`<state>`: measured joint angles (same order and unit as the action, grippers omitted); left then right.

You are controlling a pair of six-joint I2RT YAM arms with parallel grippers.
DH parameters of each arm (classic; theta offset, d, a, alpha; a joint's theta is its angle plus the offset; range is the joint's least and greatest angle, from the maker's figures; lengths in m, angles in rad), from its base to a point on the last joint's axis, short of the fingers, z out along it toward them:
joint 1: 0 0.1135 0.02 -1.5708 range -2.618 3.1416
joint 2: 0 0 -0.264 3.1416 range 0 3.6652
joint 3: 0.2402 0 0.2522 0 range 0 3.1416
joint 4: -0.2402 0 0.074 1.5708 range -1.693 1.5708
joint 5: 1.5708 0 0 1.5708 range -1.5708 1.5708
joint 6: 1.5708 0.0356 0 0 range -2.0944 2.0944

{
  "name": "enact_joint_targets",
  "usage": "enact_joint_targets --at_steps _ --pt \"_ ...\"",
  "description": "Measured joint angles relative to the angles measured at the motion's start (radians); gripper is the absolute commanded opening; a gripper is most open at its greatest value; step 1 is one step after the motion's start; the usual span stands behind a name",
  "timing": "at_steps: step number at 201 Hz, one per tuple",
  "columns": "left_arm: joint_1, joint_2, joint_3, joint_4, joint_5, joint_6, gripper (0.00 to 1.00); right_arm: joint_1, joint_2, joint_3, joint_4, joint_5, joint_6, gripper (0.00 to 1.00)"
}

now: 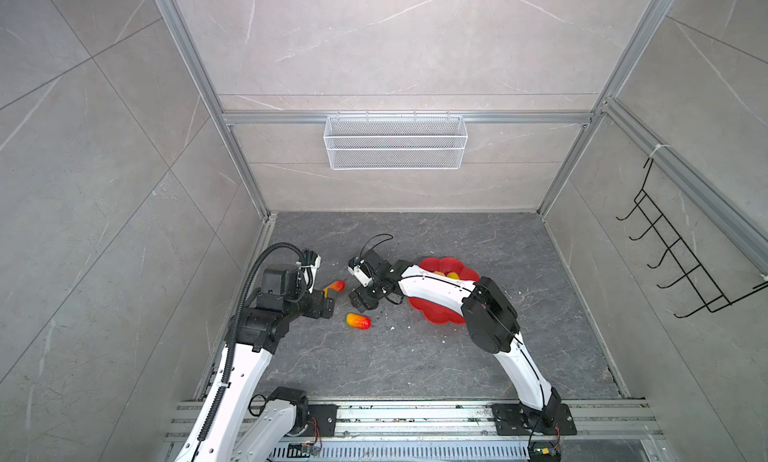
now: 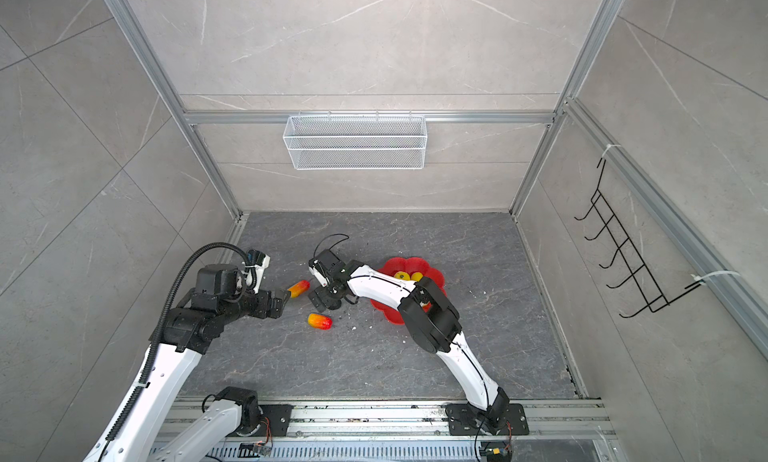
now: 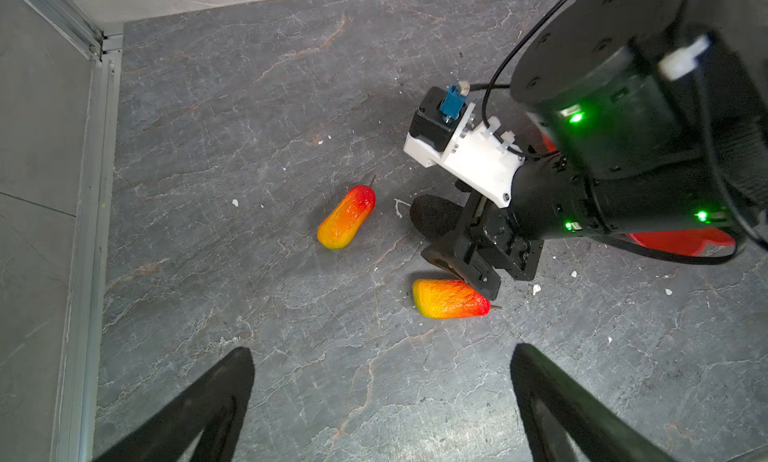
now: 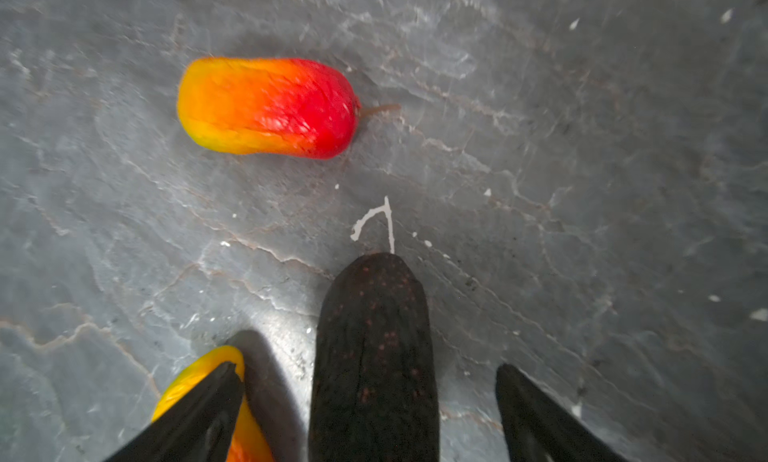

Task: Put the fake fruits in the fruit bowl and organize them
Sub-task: 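Grasp the dark green avocado with the right gripper, then carry the avocado into the red bowl and release it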

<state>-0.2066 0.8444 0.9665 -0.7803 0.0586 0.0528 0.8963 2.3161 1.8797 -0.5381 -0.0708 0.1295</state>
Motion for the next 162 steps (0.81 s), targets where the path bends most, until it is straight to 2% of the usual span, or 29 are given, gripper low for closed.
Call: enact_joint_targets --at_steps 49,119,162 --pt "0.0 -0.013 0.0 0.0 0.0 0.0 1.0 0.0 0.008 0.002 -0.021 0.015 0.018 0.7" --pt "0.0 -0.042 -0.004 0.002 0.0 0.0 1.0 0.0 0.004 0.002 -0.05 0.049 0.003 0.46" --pt "0.0 -0.041 -0.004 0.002 0.0 0.0 1.0 -0.003 -0.105 -0.058 -0.08 0.098 -0.023 0.45"
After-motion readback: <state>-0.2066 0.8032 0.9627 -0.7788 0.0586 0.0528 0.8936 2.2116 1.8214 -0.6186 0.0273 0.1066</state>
